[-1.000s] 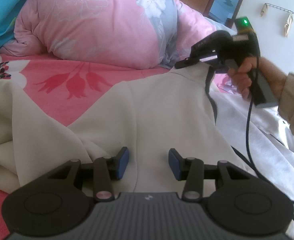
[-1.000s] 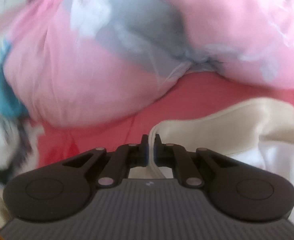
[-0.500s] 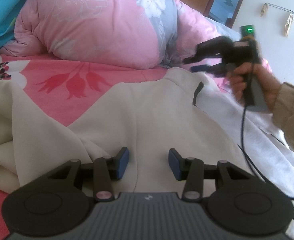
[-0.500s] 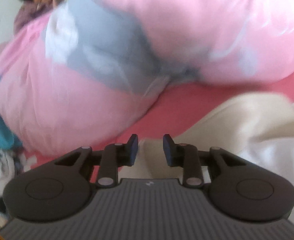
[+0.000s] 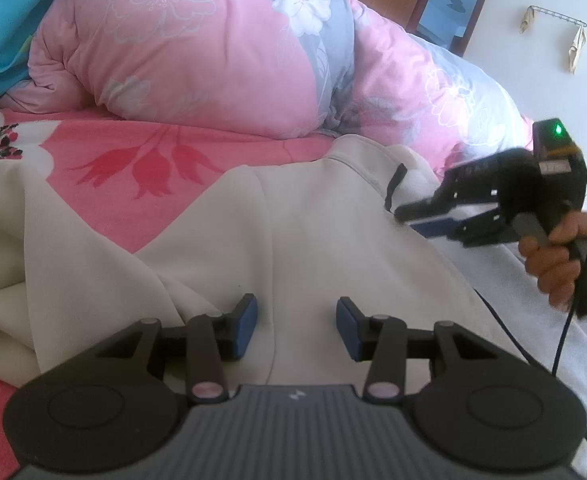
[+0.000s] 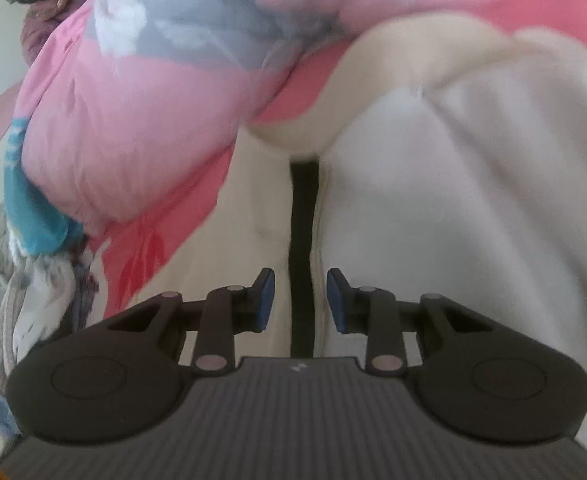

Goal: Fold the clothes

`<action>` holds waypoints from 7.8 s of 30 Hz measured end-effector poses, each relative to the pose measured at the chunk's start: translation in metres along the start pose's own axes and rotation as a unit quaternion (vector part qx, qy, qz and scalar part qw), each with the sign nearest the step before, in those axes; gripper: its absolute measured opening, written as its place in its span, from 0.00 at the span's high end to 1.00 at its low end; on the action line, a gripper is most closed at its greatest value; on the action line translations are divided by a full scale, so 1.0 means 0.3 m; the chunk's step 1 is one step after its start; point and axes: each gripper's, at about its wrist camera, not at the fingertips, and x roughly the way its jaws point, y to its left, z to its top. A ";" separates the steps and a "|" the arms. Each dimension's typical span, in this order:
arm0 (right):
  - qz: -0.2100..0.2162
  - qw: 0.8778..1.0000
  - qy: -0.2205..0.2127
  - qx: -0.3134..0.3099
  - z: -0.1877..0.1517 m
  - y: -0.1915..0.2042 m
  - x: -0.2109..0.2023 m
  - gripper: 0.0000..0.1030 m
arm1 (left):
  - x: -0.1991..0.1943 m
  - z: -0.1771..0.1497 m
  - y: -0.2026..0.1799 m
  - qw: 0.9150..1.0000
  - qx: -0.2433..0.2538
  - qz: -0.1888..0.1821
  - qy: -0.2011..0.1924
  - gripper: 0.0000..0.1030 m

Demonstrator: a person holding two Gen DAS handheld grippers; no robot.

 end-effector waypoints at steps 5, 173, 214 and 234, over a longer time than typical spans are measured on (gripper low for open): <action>-0.030 0.997 0.000 -0.069 -0.046 0.055 0.026 0.91 | -0.003 0.000 -0.001 1.000 0.000 0.000 0.000 0.56; 0.064 0.979 0.007 -0.196 -0.772 0.501 -0.262 0.68 | -0.771 -0.341 0.334 0.874 -0.322 0.285 -0.227 0.94; 0.103 0.974 0.001 -0.202 -0.819 0.504 -0.347 0.60 | -1.330 -0.537 0.449 0.862 -0.362 0.279 -0.219 0.95; 0.033 0.967 -0.037 -0.249 -0.754 0.519 -0.313 0.60 | -1.078 -0.344 0.120 0.981 -0.045 0.162 -0.100 0.34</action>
